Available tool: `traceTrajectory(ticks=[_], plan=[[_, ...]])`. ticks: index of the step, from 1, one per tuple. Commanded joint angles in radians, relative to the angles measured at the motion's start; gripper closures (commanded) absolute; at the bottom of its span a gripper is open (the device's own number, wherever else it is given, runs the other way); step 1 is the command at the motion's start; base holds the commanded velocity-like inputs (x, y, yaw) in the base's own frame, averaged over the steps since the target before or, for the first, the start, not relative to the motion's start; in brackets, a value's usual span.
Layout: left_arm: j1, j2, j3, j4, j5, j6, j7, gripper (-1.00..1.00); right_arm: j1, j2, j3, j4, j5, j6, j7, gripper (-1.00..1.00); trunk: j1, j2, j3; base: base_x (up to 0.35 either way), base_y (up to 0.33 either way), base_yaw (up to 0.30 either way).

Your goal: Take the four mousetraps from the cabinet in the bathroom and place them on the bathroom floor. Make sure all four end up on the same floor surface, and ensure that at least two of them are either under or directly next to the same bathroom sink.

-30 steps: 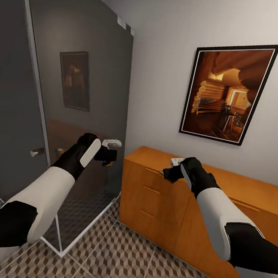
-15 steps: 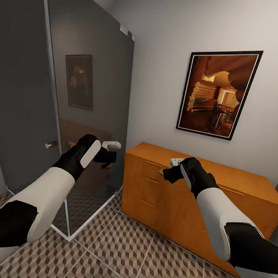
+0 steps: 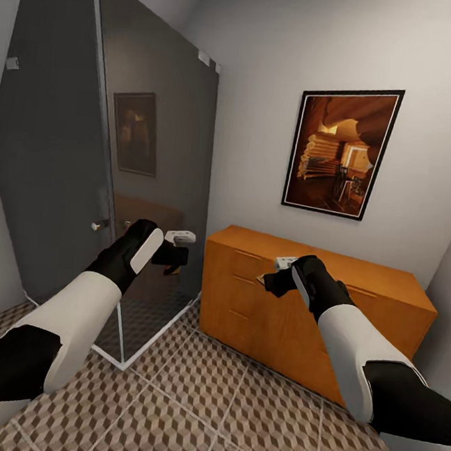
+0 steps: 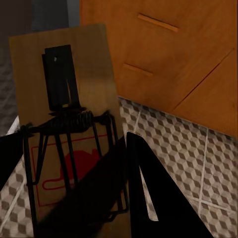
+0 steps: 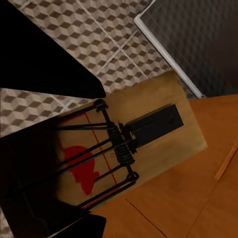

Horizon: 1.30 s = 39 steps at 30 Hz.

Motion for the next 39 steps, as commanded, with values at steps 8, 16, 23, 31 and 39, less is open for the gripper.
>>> traceTrajectory(ticks=[8,16,23,31,39], plan=[[-0.001,0.003,-0.002,0.026,0.007,0.000,0.010,1.00,-0.001,0.005,0.002,0.017,0.010,0.002,0.006,1.00,-0.001,-0.001,-0.001,-0.346,0.000,0.000],[0.000,0.008,-0.002,0.045,0.007,-0.002,0.010,1.00,-0.001,0.009,0.002,0.026,0.010,0.002,0.008,1.00,-0.001,-0.001,-0.001,-0.211,0.000,0.174],[0.001,0.010,-0.002,0.050,0.008,-0.003,0.010,1.00,-0.001,0.010,0.002,0.043,0.009,0.001,0.008,1.00,-0.001,-0.001,-0.001,-0.017,0.000,0.291],[0.001,0.020,-0.002,0.100,-0.002,-0.005,0.010,1.00,-0.001,0.021,0.002,0.076,0.010,-0.008,0.007,1.00,-0.001,-0.001,-0.001,-0.001,0.000,0.299],[0.001,0.036,-0.002,0.125,0.004,-0.019,0.010,1.00,-0.001,0.023,0.002,0.079,0.010,-0.006,0.007,1.00,-0.001,-0.001,-0.001,0.000,0.000,0.300]])
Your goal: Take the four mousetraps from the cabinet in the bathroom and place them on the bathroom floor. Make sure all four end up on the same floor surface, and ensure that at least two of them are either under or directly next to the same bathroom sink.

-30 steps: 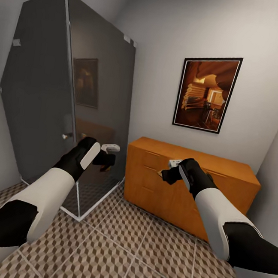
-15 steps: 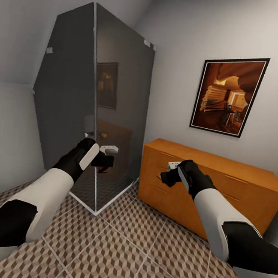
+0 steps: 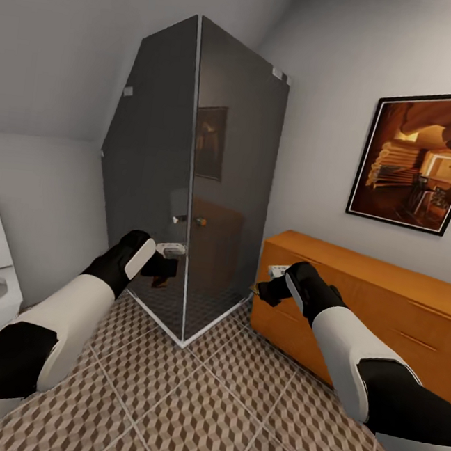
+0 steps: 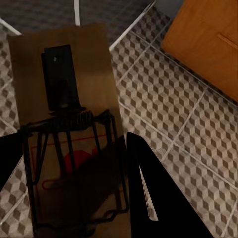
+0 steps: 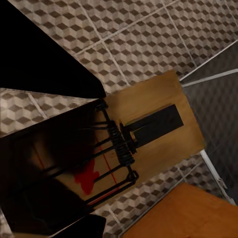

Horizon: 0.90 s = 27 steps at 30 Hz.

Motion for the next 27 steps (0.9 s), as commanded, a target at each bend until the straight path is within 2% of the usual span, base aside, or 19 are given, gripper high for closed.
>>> traceTrajectory(ticks=[1,3,6,13,16,18,19,20,21,24,27], plan=[[-0.001,0.003,-0.004,0.008,0.009,-0.017,0.008,1.00,-0.001,0.000,0.003,0.001,0.010,0.004,0.008,1.00,0.000,-0.001,-0.001,0.000,0.000,0.300],[-0.001,0.007,-0.004,0.030,0.011,-0.056,0.007,1.00,-0.001,0.000,0.003,0.016,0.012,0.002,0.007,1.00,0.000,-0.001,-0.001,0.000,0.000,0.300],[-0.001,0.011,-0.004,0.105,0.008,-0.131,0.008,1.00,-0.001,-0.001,0.003,0.052,0.018,-0.002,0.007,1.00,0.000,-0.001,-0.002,0.000,0.000,0.300],[-0.001,0.011,-0.005,0.137,0.007,-0.151,0.007,1.00,-0.001,0.000,0.003,0.065,0.014,-0.011,-0.001,1.00,0.000,-0.001,-0.005,0.000,0.000,0.300],[-0.001,0.009,-0.005,0.176,0.007,-0.182,0.007,1.00,-0.001,0.000,0.003,0.094,0.013,-0.032,-0.015,1.00,0.000,-0.001,-0.007,0.000,0.000,0.300],[-0.001,0.005,-0.005,0.241,0.006,-0.244,0.004,1.00,-0.001,0.004,0.003,0.132,0.013,-0.067,-0.029,1.00,0.000,-0.001,-0.007,0.000,0.000,0.300],[0.000,0.000,-0.007,0.300,0.004,-0.309,-0.004,1.00,-0.002,0.013,0.003,0.160,0.012,-0.101,-0.040,1.00,0.000,-0.001,-0.008,0.000,0.000,0.300],[0.000,-0.003,-0.007,0.333,0.004,-0.346,-0.011,1.00,-0.002,0.020,0.003,0.175,0.012,-0.121,-0.047,1.00,0.000,-0.001,-0.008,0.000,0.000,0.300],[0.000,-0.009,-0.008,0.402,0.001,-0.422,-0.031,1.00,-0.002,0.031,0.003,0.205,0.011,-0.163,-0.064,1.00,0.000,-0.001,-0.009,0.000,0.000,0.300],[0.000,-0.018,-0.010,0.504,-0.009,-0.546,-0.087,1.00,-0.002,0.047,0.003,0.270,0.009,-0.239,-0.106,1.00,0.000,-0.001,-0.011,0.000,0.000,0.300],[0.013,-0.018,-0.011,0.553,-0.035,-0.614,-0.137,1.00,-0.002,0.057,0.002,0.331,0.006,-0.291,-0.158,1.00,0.000,-0.001,-0.012,0.000,0.000,0.300]])
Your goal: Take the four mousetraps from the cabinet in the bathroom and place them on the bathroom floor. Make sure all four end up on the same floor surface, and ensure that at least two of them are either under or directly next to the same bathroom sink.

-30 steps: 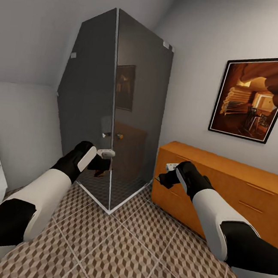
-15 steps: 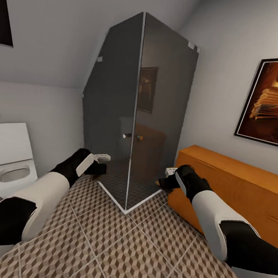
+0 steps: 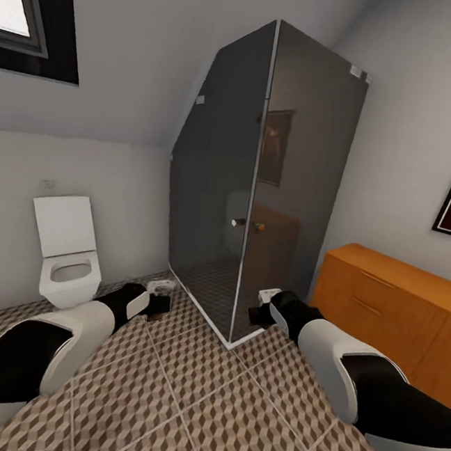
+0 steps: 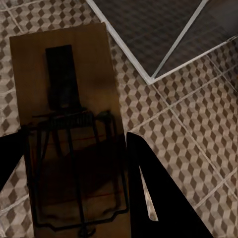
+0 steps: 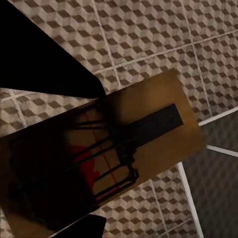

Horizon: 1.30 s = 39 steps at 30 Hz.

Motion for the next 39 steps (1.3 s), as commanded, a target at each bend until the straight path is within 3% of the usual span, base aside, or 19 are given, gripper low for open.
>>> traceTrajectory(ticks=[1,5,6,8,12,14,17,30,39], plan=[[0.007,0.001,-0.009,0.004,-0.004,-0.004,-0.005,1.00,0.000,0.002,0.005,0.007,0.009,0.000,0.001,1.00,0.000,-0.001,-0.002,0.000,0.000,0.300],[0.049,0.010,-0.010,0.019,-0.077,-0.031,-0.018,1.00,0.001,0.008,0.003,0.038,0.009,-0.031,-0.025,1.00,0.000,-0.001,-0.004,0.000,0.000,0.300],[0.068,0.027,-0.010,0.022,-0.105,-0.040,-0.020,1.00,0.004,0.011,0.003,0.046,0.008,-0.057,-0.033,1.00,0.000,-0.001,-0.004,0.000,0.000,0.300],[0.084,0.039,-0.009,0.023,-0.111,-0.045,-0.020,1.00,0.018,0.013,0.003,0.049,0.008,-0.070,-0.043,1.00,0.000,-0.001,-0.006,0.000,0.000,0.300],[0.121,0.065,-0.009,0.024,-0.115,-0.069,-0.022,1.00,0.064,0.014,0.003,0.050,0.007,-0.094,-0.070,1.00,0.000,-0.001,-0.008,0.000,0.000,0.300],[0.163,0.095,-0.009,0.024,-0.113,-0.107,-0.026,1.00,0.089,0.011,0.002,0.051,0.007,-0.110,-0.081,1.00,0.000,-0.001,-0.009,0.000,0.000,0.300],[0.179,0.114,-0.009,0.024,-0.111,-0.120,-0.029,1.00,0.096,0.009,0.001,0.052,0.007,-0.114,-0.083,1.00,0.000,-0.001,-0.011,0.000,0.000,0.300],[0.213,0.149,-0.006,0.024,-0.109,-0.133,-0.033,1.00,0.119,0.013,0.001,0.052,0.007,-0.118,-0.087,1.00,0.000,-0.001,-0.020,0.000,0.000,0.300],[0.215,0.153,-0.003,0.024,-0.107,-0.133,-0.033,1.00,0.119,0.014,0.001,0.052,0.007,-0.142,-0.098,1.00,0.000,-0.001,-0.026,0.000,0.000,0.300]])
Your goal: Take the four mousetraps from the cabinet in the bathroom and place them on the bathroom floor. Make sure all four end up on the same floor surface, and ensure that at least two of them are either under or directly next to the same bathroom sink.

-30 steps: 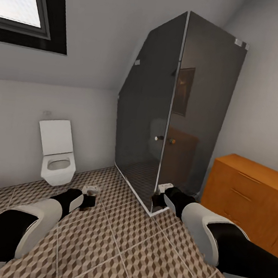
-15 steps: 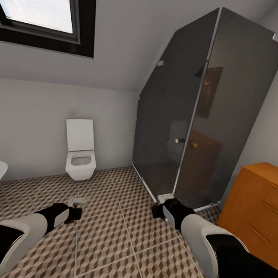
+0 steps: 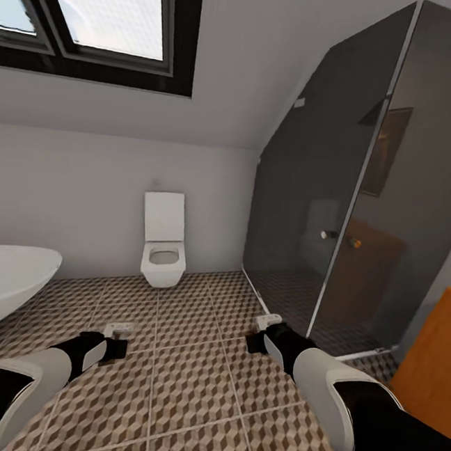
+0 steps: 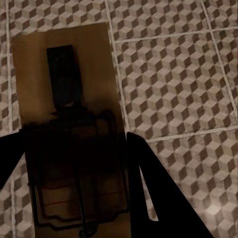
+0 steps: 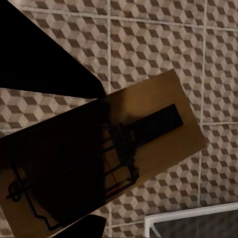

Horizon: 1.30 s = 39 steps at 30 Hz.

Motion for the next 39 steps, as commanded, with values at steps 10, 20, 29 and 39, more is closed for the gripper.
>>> traceTrajectory(ticks=[10,20,29,39], plan=[[-0.001,-0.002,-0.008,-0.001,0.012,-0.028,-0.001,1.00,0.000,0.000,0.005,-0.002,0.008,0.010,0.009,1.00,0.000,-0.001,-0.003,0.000,0.000,0.107],[-0.001,-0.006,-0.007,-0.001,0.014,-0.048,0.007,1.00,0.000,-0.005,0.003,-0.002,0.008,0.008,0.007,1.00,0.000,-0.001,-0.003,0.000,0.000,0.219],[-0.001,-0.007,-0.006,-0.001,0.014,-0.047,0.011,1.00,0.000,-0.006,0.003,-0.002,0.008,0.007,0.007,1.00,0.000,-0.001,-0.003,0.057,0.000,0.270],[-0.001,-0.007,-0.002,-0.003,0.014,-0.041,0.011,1.00,0.000,-0.006,0.003,-0.002,0.008,0.004,0.006,1.00,0.000,-0.001,-0.003,0.289,0.000,0.199]])
